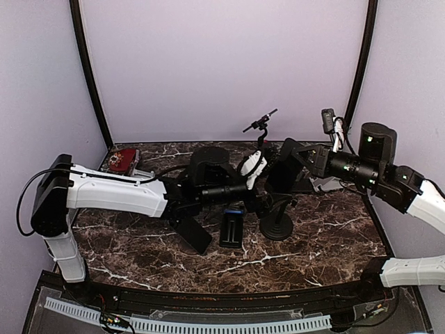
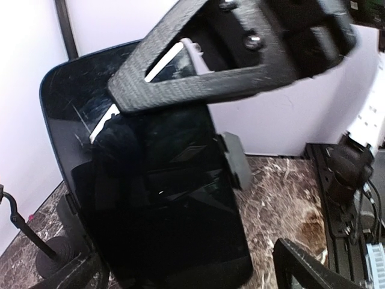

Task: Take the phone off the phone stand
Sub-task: Pass from the left arm to the right, then hold the phone stand with the phone at the center of the board.

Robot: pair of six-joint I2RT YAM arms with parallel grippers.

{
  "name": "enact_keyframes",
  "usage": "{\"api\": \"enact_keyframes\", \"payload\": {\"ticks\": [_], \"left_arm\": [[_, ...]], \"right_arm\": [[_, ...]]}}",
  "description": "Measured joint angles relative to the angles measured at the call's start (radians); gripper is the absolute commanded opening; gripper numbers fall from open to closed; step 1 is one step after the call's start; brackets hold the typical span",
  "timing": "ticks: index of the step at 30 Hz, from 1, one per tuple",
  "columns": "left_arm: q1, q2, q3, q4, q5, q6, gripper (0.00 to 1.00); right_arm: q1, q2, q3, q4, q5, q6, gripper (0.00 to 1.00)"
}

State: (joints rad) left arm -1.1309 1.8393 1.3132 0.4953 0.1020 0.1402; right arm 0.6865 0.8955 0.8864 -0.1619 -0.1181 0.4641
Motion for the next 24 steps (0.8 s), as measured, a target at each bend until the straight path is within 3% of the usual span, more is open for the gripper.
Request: {"api": "enact_keyframes", "payload": {"ticks": [4, 12, 18, 24], "left_arm": [[0.016, -0.096, -0.080, -0.027, 0.096, 0.077, 0.97], [0.084, -0.309, -0.189, -0.057, 0.314, 0.253, 0.87], [0.130, -0.327, -0.190, -0.128, 0.369, 0.458, 0.83], [0.172, -0.278, -0.122, -0.232, 0.414, 0.614, 0.72]], "right_arm": [[-0.034, -0.004, 0.002, -0.010, -0.064, -0.014, 0.00], [-0.146, -0.004, 0.004, -0.019, -0.242, -0.014, 0.00], [-0.198, 0.012, 0.013, -0.026, -0.374, -0.007, 0.00], [-0.203, 0.061, 0.050, -0.062, -0.481, -0.007, 0.00]]}}
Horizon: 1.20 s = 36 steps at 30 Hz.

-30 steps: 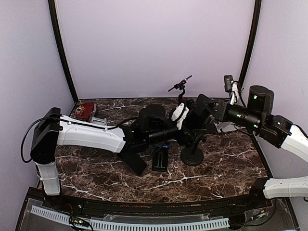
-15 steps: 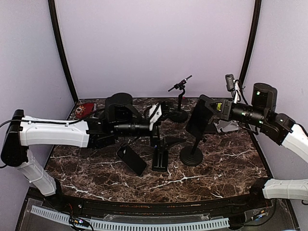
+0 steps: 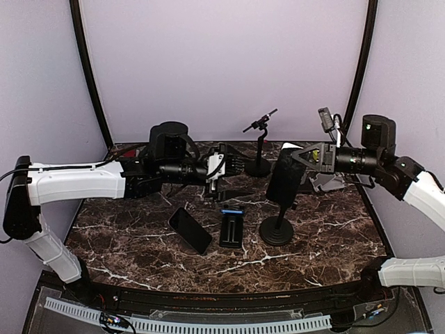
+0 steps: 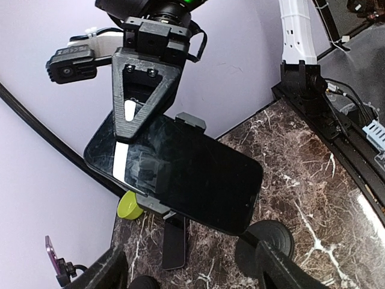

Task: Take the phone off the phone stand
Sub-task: Hold the phone stand with the phone at the center of the board.

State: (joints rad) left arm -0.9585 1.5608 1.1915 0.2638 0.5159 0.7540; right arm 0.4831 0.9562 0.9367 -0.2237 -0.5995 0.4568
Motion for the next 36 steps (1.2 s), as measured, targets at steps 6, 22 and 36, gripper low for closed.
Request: {"api": "enact_keyframes", "payload": {"ticks": [6, 22, 36], "left_arm": [[0.000, 0.053, 0.026, -0.016, -0.006, 0.095, 0.59], [-0.010, 0.174, 0.161, 0.014, -0.020, 0.264, 0.53], [-0.041, 0.193, 0.171, 0.001, 0.077, 0.289, 0.28]], "right_arm": [[0.000, 0.031, 0.013, -0.005, -0.107, -0.001, 0.00], [0.000, 0.037, 0.014, -0.024, -0.219, -0.012, 0.00], [-0.004, 0.040, 0.011, -0.023, -0.301, -0.012, 0.00]]}}
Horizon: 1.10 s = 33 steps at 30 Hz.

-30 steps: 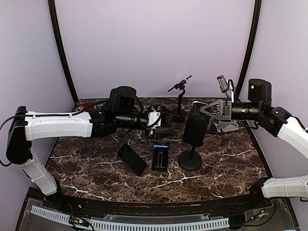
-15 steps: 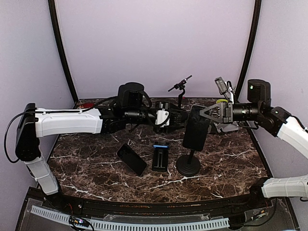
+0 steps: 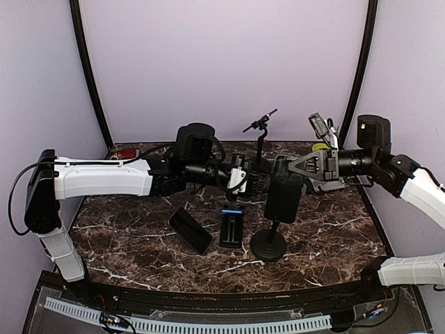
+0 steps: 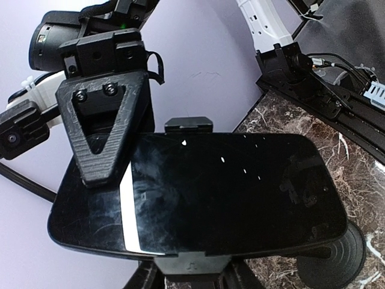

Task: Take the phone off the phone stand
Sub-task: Hold the phone stand with the phone at the center of the board, then remove the phone from the phone stand.

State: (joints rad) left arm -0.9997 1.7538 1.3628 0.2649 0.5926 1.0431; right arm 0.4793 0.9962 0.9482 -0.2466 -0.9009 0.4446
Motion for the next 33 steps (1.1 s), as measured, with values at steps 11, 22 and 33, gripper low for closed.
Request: {"api": "enact_keyframes", "payload": {"ticks": [11, 22, 33], "left_arm": [[-0.007, 0.000, -0.034, 0.056, -0.013, 0.002, 0.00], [-0.035, 0.000, -0.057, 0.117, -0.051, 0.000, 0.00], [-0.035, 0.000, -0.083, 0.169, -0.085, -0.001, 0.00]], "right_arm": [[-0.001, 0.005, -0.005, 0.014, -0.017, -0.006, 0.30], [-0.001, 0.008, -0.016, 0.108, -0.035, 0.033, 0.36], [0.005, -0.006, -0.096, 0.127, -0.076, 0.098, 0.13]]}}
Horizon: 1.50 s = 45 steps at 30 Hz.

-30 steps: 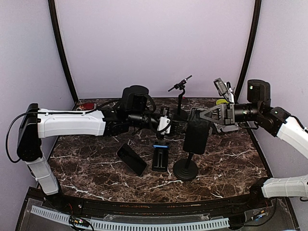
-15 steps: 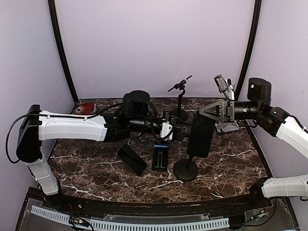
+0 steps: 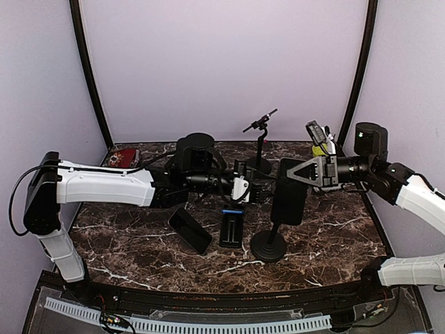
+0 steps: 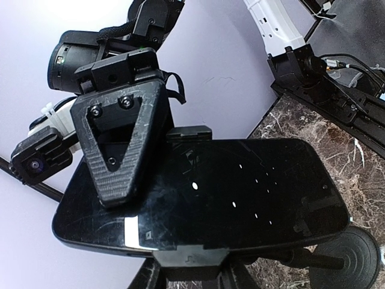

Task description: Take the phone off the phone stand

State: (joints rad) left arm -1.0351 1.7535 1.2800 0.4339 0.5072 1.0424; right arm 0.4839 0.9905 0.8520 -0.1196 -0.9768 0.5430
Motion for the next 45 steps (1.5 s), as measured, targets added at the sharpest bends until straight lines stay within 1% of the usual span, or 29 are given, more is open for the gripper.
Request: {"api": "enact_keyframes", "payload": {"ticks": [1, 3, 11, 20, 28, 38, 45], "left_arm": [[0.000, 0.000, -0.001, 0.003, 0.000, 0.001, 0.00], [0.000, 0.000, -0.002, 0.006, 0.000, 0.003, 0.00], [-0.002, -0.006, -0.029, 0.033, 0.000, 0.016, 0.00], [0.001, -0.030, -0.093, 0.108, 0.019, 0.005, 0.00], [0.006, -0.045, -0.134, 0.149, 0.034, 0.001, 0.00], [0.009, -0.057, -0.151, 0.159, 0.042, 0.001, 0.00], [0.015, -0.051, -0.133, 0.143, 0.068, -0.004, 0.00]], "right_arm": [[0.000, -0.002, 0.000, 0.001, -0.002, 0.000, 0.07], [0.000, -0.006, 0.000, 0.011, -0.007, 0.002, 0.00], [0.000, 0.001, 0.001, -0.012, -0.013, -0.016, 0.00], [0.012, 0.051, 0.080, -0.151, -0.037, -0.161, 0.00], [0.011, 0.057, 0.102, -0.209, -0.044, -0.231, 0.00], [0.011, 0.059, 0.105, -0.209, -0.072, -0.253, 0.00], [0.031, 0.063, 0.102, -0.163, -0.087, -0.227, 0.00]]}}
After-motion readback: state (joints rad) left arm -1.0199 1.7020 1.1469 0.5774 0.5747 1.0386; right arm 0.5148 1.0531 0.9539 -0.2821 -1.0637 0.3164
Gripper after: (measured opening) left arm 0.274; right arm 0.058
